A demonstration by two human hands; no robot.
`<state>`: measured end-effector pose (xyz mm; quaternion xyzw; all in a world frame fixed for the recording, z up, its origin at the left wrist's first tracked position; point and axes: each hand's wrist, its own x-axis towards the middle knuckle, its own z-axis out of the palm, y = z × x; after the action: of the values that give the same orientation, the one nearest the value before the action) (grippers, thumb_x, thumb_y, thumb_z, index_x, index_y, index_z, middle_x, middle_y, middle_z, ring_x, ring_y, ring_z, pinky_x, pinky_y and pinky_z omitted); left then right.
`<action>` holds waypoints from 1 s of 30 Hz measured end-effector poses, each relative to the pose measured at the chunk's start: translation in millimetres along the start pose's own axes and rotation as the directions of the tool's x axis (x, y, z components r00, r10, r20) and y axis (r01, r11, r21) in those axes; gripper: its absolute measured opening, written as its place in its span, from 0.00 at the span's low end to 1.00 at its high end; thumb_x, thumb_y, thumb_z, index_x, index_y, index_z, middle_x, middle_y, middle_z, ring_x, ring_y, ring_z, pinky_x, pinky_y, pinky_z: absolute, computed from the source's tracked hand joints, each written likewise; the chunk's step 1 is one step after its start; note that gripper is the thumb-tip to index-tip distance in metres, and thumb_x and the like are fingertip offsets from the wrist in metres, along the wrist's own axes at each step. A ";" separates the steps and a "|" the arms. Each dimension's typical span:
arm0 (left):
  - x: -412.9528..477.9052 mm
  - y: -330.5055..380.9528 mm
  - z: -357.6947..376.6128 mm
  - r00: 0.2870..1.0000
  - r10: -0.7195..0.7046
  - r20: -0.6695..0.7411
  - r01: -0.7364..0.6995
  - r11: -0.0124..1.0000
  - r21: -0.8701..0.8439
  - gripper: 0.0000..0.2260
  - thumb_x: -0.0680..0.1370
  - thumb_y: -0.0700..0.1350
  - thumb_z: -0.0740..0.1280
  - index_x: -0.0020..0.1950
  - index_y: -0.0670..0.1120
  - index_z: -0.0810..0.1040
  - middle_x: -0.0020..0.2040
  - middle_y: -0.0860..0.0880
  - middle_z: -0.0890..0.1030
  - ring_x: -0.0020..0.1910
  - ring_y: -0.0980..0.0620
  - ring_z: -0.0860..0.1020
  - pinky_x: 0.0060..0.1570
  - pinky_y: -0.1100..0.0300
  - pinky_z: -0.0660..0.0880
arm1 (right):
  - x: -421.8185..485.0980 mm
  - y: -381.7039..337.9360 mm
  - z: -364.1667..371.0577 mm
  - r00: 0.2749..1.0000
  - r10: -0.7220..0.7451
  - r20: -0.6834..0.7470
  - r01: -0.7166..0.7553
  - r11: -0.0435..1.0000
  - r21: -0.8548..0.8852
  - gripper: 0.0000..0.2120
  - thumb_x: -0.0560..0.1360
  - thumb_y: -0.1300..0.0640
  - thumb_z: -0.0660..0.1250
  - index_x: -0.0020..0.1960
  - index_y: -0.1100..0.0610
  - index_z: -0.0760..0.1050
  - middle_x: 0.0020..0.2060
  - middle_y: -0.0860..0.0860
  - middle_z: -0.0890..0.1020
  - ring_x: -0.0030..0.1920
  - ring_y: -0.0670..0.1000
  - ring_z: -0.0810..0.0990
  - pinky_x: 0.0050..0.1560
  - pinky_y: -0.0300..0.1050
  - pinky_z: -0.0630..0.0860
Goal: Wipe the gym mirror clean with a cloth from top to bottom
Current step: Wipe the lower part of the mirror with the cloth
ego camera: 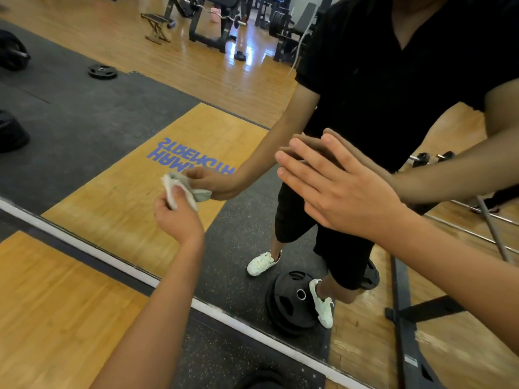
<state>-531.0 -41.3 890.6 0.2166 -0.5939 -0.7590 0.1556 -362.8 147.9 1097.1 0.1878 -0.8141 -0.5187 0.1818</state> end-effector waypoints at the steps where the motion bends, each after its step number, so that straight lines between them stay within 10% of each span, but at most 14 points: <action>1: 6.7 -2.8 -2.1 0.998 -0.054 -0.030 0.054 0.999 0.000 0.07 0.80 0.50 0.70 0.47 0.48 0.77 0.44 0.51 0.80 0.41 0.54 0.78 0.48 0.48 0.79 | -0.1 0.0 0.0 1.000 -0.002 -0.002 0.002 1.000 -0.001 0.29 0.85 0.49 0.45 0.83 0.62 0.55 0.83 0.61 0.54 0.82 0.64 0.51 0.80 0.66 0.46; 11: -46.1 -6.0 1.9 0.993 0.018 0.116 -0.018 1.000 0.004 0.11 0.78 0.55 0.69 0.50 0.48 0.79 0.52 0.45 0.81 0.53 0.46 0.79 0.53 0.47 0.78 | -2.5 0.1 4.4 0.999 0.008 -0.037 -0.007 1.000 0.017 0.29 0.85 0.49 0.50 0.82 0.62 0.56 0.83 0.60 0.54 0.83 0.63 0.51 0.81 0.65 0.46; 21: -97.2 -12.3 25.6 0.997 -0.061 -0.041 0.058 0.996 -0.069 0.12 0.81 0.50 0.69 0.51 0.40 0.80 0.53 0.40 0.81 0.52 0.43 0.78 0.51 0.51 0.75 | -2.6 -1.5 2.5 0.997 0.005 -0.076 -0.003 0.999 0.033 0.29 0.82 0.49 0.57 0.79 0.61 0.64 0.82 0.59 0.60 0.82 0.63 0.56 0.80 0.65 0.46; 26: -137.7 -27.6 10.2 0.938 0.266 0.223 -0.287 0.956 0.066 0.08 0.81 0.39 0.69 0.55 0.34 0.79 0.52 0.38 0.76 0.49 0.66 0.71 0.50 0.75 0.66 | -3.3 -0.2 2.1 0.994 -0.006 -0.110 0.010 0.999 0.040 0.26 0.82 0.50 0.57 0.76 0.60 0.67 0.80 0.58 0.64 0.81 0.63 0.58 0.79 0.66 0.49; 30: -106.6 -33.8 0.0 0.984 0.124 0.127 -0.141 0.982 0.129 0.08 0.83 0.46 0.67 0.53 0.41 0.78 0.52 0.44 0.77 0.48 0.53 0.74 0.49 0.51 0.74 | -3.8 -0.9 2.6 0.992 0.009 -0.127 -0.002 0.998 0.058 0.25 0.82 0.51 0.55 0.75 0.60 0.69 0.80 0.58 0.65 0.81 0.63 0.59 0.79 0.65 0.48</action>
<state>-438.9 19.5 873.2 0.1413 -0.6663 -0.7156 0.1548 -360.7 151.4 1094.8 0.2235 -0.8160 -0.4813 0.2291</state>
